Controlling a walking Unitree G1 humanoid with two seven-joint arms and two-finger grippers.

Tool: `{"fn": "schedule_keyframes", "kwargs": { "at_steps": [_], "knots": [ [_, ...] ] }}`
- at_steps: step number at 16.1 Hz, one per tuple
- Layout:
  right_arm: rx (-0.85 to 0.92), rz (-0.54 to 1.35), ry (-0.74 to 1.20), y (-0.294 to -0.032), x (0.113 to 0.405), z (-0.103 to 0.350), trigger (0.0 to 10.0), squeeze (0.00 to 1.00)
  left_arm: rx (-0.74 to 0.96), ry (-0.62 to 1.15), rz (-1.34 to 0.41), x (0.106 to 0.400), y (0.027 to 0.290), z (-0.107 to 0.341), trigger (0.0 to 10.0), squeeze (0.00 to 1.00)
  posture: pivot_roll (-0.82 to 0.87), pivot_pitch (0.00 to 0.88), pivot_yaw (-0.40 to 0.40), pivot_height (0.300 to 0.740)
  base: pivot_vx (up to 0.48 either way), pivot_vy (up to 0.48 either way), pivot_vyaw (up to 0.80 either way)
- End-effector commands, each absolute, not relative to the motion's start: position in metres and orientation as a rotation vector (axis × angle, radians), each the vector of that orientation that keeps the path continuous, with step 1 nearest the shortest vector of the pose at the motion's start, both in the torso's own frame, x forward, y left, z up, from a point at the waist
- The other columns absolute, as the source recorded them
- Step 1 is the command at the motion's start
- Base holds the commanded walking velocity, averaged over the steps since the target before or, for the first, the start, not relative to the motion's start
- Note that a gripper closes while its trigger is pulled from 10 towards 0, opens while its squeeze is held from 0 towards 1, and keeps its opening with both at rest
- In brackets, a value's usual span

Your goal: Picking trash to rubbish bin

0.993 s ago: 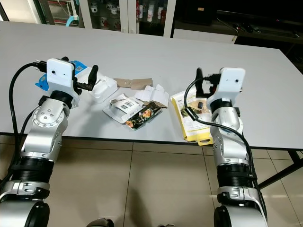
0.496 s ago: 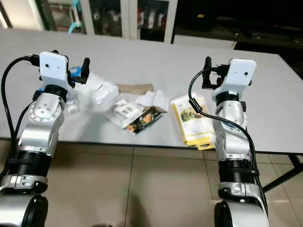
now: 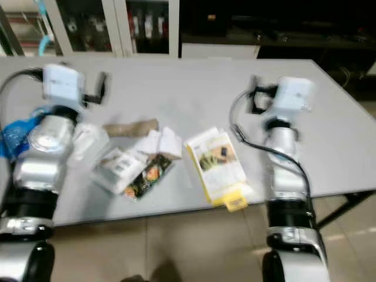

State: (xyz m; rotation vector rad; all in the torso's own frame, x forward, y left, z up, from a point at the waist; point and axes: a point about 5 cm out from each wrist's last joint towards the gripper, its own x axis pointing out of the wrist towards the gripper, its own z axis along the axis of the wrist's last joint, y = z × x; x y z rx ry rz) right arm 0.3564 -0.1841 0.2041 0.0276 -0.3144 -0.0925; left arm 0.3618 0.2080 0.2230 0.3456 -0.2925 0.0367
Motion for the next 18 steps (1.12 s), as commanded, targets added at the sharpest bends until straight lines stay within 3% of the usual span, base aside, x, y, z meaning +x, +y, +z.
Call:
{"fn": "schedule_keyframes", "kwargs": {
  "at_steps": [1,3,8,12,18],
  "knots": [
    [0.020,-0.123,-0.322,-0.196,0.354,0.205,10.0,0.00,0.353,-0.303,-0.003,0.363,0.196,0.224,10.0,0.00,0.00,0.008,-0.064,0.740,0.480,0.000,0.00],
    [0.023,-0.118,-0.321,-0.195,0.354,0.204,10.0,0.00,0.362,-0.313,-0.006,0.363,0.194,0.225,10.0,0.00,0.00,0.009,-0.063,0.740,0.371,0.000,0.00],
    [0.031,-0.101,-0.305,-0.191,0.354,0.200,10.0,0.00,0.372,-0.342,-0.123,0.360,0.187,0.233,10.0,0.00,0.00,0.024,-0.060,0.740,0.000,0.000,0.00],
    [0.043,-0.055,-0.260,-0.189,0.355,0.194,10.0,0.00,0.459,-0.241,-0.382,0.352,0.197,0.232,10.0,0.00,0.01,0.049,-0.061,0.740,0.000,0.000,0.00],
    [-0.018,0.350,-0.107,-0.154,0.343,0.172,10.0,0.00,0.488,0.021,-0.750,0.331,0.232,0.227,10.0,0.00,0.01,0.068,-0.056,0.740,0.000,0.000,0.00]
  ]
}}
